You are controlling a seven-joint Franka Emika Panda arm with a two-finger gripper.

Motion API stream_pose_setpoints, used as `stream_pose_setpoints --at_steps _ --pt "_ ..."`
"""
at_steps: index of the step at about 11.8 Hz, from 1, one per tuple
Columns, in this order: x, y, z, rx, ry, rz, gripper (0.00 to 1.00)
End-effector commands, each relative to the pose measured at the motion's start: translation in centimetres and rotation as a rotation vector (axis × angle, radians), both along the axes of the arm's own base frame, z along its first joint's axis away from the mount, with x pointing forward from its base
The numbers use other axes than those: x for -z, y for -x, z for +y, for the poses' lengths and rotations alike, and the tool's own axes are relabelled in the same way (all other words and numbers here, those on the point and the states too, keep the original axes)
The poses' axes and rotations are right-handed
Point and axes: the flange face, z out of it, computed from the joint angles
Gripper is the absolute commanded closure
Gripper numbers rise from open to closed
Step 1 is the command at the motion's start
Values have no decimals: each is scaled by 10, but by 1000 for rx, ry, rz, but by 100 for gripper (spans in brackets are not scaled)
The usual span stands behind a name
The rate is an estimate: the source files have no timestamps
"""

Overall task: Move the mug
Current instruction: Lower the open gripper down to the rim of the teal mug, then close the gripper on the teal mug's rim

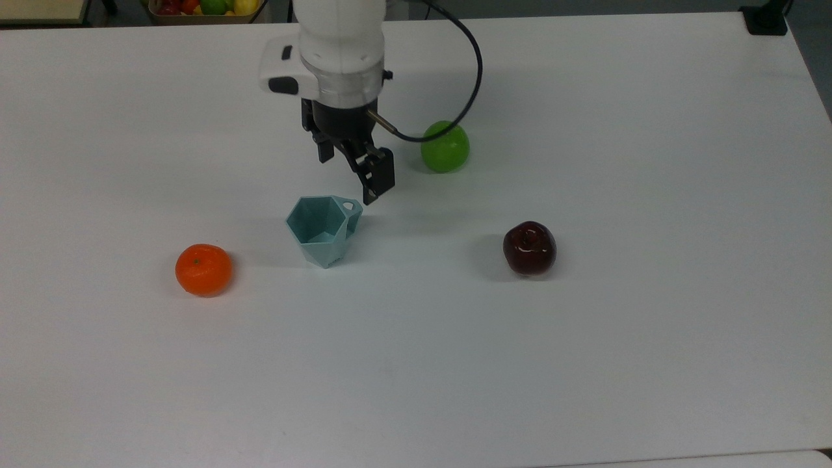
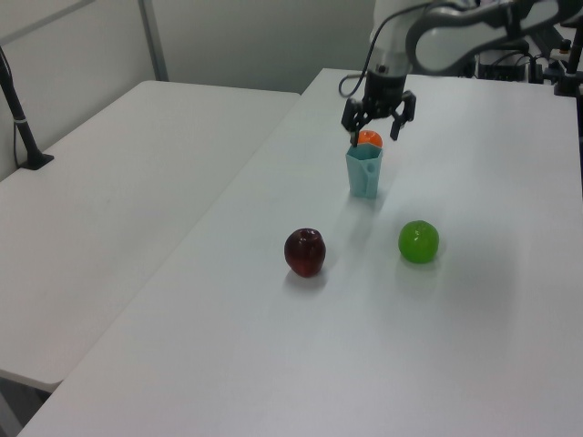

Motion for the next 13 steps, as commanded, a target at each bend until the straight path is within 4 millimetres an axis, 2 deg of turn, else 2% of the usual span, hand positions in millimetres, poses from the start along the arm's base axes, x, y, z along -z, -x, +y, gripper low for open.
stream_pose_setpoints --at_steps 1,5,8,9,11,13 --pt "46 -6 31 75 97 -29 0" --pt "78 -13 37 90 163 -50 0" --pt "92 -14 35 65 205 -40 6" --pt "93 -14 34 58 218 -41 11" --pt "93 -15 33 56 222 -45 32" --pt "93 -14 33 53 224 -44 44"
